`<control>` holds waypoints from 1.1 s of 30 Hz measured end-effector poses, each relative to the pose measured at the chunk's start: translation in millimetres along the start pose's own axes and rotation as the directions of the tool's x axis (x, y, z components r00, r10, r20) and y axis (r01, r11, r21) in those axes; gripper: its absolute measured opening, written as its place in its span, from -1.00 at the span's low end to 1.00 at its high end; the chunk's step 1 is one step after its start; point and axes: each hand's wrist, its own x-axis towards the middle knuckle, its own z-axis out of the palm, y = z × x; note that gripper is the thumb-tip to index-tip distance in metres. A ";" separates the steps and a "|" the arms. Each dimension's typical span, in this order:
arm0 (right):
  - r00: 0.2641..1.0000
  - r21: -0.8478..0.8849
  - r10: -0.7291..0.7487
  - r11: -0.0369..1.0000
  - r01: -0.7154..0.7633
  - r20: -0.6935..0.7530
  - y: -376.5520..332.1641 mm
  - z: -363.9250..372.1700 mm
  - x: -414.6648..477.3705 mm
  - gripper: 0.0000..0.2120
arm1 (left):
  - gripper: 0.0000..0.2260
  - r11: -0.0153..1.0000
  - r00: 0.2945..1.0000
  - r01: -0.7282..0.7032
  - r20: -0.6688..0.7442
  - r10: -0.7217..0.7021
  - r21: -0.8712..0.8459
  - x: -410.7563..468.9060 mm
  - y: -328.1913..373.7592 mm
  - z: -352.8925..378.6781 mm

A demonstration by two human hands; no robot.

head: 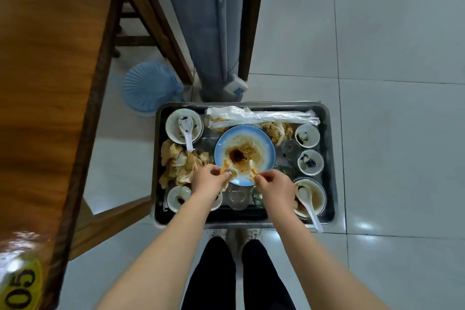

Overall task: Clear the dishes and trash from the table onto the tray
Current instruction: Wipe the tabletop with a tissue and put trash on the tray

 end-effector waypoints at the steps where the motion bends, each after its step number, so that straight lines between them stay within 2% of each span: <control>1: 1.000 -0.012 0.000 1.000 0.000 -0.006 2.1 7.4 6.1 -0.86 | -0.80 1.000 1.000 -0.008 -0.006 0.008 0.024 8.4 -3.9 3.4; 8: 1.000 -0.167 0.013 0.986 -0.015 -0.011 15.6 26.6 24.9 -0.84 | -0.88 0.958 0.998 -0.054 -0.020 0.062 0.281 30.6 -13.7 22.6; 13: 1.000 0.024 0.024 0.999 -0.025 0.020 23.4 24.3 16.6 -0.88 | -0.85 0.906 0.986 -0.136 -0.030 0.161 0.402 21.7 -12.4 15.1; 19: 0.999 0.240 0.001 0.971 0.012 -0.051 29.6 2.0 13.8 -0.95 | -0.91 0.955 0.961 -0.242 -0.095 0.261 0.169 16.0 -21.3 -7.1; 23: 0.998 0.315 0.031 0.949 -0.013 -0.053 38.1 -11.9 20.0 -0.89 | -0.91 0.969 0.957 -0.246 -0.148 0.248 0.034 17.5 -28.6 -19.1; 28: 0.997 0.385 0.023 0.923 0.007 -0.075 37.6 -20.3 26.2 -0.96 | -0.92 0.965 0.953 -0.249 -0.197 0.229 -0.083 19.3 -32.1 -20.9; 31: 0.997 0.453 -0.018 0.890 0.047 -0.069 34.8 -27.5 31.3 -0.93 | -0.89 0.953 0.940 -0.273 -0.246 0.236 -0.129 17.6 -28.7 -20.3; 33: 0.998 0.475 -0.053 0.878 0.062 -0.034 33.9 -32.5 34.8 -0.83 | -0.86 0.940 0.927 -0.305 -0.275 0.256 -0.153 15.9 -25.4 -18.8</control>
